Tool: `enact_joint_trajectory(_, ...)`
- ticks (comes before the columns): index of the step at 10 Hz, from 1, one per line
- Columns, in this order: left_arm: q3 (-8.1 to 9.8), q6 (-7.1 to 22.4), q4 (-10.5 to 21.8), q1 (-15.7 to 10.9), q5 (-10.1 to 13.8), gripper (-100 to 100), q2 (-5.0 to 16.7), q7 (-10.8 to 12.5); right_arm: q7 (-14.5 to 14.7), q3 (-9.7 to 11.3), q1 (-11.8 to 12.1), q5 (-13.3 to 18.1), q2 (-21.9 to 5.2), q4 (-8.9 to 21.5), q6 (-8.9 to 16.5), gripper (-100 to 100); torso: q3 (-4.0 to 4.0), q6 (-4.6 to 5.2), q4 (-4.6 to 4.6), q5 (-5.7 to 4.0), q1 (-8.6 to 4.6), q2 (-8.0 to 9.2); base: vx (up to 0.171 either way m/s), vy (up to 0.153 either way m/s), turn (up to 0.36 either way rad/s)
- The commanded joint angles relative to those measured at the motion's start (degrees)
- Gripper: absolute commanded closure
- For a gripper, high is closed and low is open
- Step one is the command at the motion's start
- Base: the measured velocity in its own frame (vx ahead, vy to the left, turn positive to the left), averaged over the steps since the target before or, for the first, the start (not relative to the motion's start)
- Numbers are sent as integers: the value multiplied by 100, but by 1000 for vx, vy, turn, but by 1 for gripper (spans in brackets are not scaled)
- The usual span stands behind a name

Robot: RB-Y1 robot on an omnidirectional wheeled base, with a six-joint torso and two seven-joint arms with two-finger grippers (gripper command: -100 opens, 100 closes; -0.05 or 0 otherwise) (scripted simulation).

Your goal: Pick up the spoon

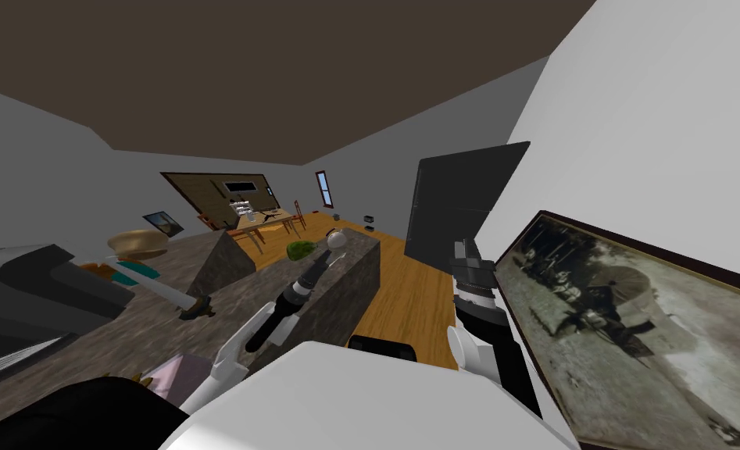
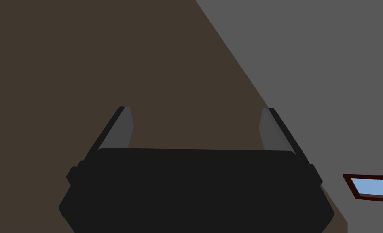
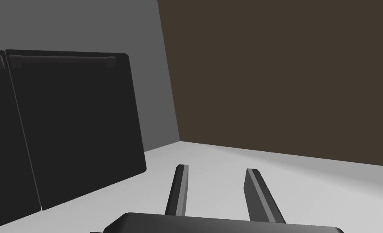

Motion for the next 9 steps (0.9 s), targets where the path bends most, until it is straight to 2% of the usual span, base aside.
enact_joint_trajectory(1, -86, -33, 216, -16, -62, -100, 286, 48, 0, 0, 0, 0, 0, 0, 0, 0, 0, 0, 0, 0, 0, 0, 11, -3, -167)
enact_joint_trajectory(4, -164, -80, 408, -5, -112, -100, 779, 96, 0, 0, 0, 0, 0, 0, 0, 0, -2, 2, -1, 0, -1, -3, 13, 1, -106)
enact_joint_trajectory(5, -254, -127, 611, 7, -163, -100, 940, 143, 0, 0, 0, 0, 0, 0, 0, 0, -2, -1, -1, 0, 0, -3, 25, -4, -159)
enact_joint_trajectory(6, -254, -127, 611, 7, -163, -100, 1111, 143, 0, 0, 0, 0, 0, 0, 0, 0, -4, 2, -2, 0, -1, -7, 20, 1, -78)
enact_joint_trajectory(7, -254, -127, 611, 7, -163, -100, 1157, 143, 0, 0, 0, 0, 0, 0, 0, 0, -3, -1, -1, -1, -1, -5, 6, 1, 12)
enact_joint_trajectory(8, -356, -174, 823, 18, -215, -100, 1384, 190, 0, 0, 0, 0, 0, 0, 0, 0, -1, -2, 0, 0, -2, -1, 12, -6, -180)
enact_joint_trajectory(9, -356, -174, 823, 18, -215, -100, 1523, 190, 0, 0, 0, 0, 0, 0, 0, 0, -1, 3, -1, -1, -3, -2, 16, 0, -106)
